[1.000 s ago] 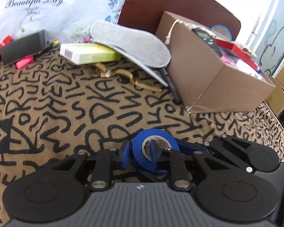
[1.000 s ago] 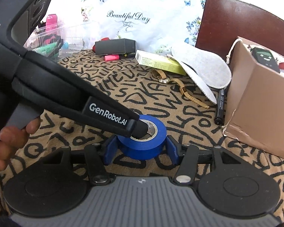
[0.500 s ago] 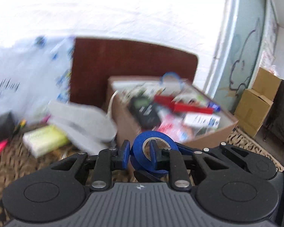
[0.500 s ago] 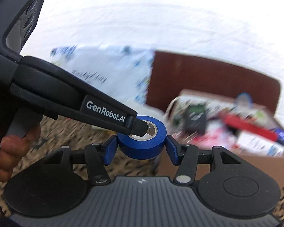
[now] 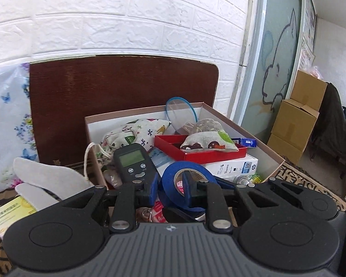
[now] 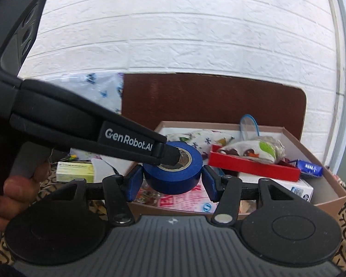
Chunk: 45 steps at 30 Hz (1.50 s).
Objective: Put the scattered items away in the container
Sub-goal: 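Lower the tape roll into the box and open the left gripper, then move the left gripper back over the table toward the yellow medicine box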
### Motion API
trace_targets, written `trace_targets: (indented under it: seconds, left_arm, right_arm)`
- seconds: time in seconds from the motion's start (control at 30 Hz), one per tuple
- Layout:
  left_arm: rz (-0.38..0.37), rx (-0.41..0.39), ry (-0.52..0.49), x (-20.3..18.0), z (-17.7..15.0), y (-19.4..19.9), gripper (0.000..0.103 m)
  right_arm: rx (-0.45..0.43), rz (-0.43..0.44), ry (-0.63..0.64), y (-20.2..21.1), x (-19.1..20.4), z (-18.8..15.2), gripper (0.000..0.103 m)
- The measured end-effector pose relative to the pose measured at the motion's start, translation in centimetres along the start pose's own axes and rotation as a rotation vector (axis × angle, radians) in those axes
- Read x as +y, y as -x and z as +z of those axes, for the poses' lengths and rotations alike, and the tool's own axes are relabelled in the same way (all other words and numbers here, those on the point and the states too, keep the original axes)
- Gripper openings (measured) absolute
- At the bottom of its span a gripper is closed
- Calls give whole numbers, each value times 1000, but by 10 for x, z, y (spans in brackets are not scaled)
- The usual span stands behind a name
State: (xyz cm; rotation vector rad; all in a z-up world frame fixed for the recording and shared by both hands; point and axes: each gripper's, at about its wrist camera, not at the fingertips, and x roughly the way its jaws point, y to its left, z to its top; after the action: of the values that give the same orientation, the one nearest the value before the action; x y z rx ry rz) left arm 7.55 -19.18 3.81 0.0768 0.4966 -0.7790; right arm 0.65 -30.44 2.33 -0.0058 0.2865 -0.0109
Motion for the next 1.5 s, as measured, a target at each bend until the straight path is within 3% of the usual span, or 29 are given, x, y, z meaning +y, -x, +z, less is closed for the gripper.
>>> trace_targets:
  seconds: [0.1,0.2,0.23,0.27,0.3,0.53,1.1,1.3,1.5]
  left_arm:
    - [-10,-3,7,1,-2,-5,30]
    - [7,20,-1,0,-4,-9,67]
    - [14,23,-9,0,-4,-9,85]
    - [21,18,-15,0,-5,-8,92]
    - [30,9,-19,0,-6,-6,92]
    - [105,44,20,3,-13,-3,96]
    - [138,61,103,15,-24,19,96]
    - [138,43,156,26,-33,43,96]
    - [234,6,205,49,-48,85,96]
  right_arm:
    - [6,-7,-11,-7,-4,-4,55]
    - [30,4,-15,-16,-7,-6,57]
    - [35,-6,-11,-20,-7,-8,61]
    - [35,-10,-9,-20,-7,-9,69]
    - [38,-12,-13,-20,-7,-9,76]
    - [38,-31,-33,-16,-4,-13,89]
    - [61,-45,-12,-8,11,-10,93]
    - [56,-27,20,0,26,-7,93]
    - [4,45,69,8,59,1,93]
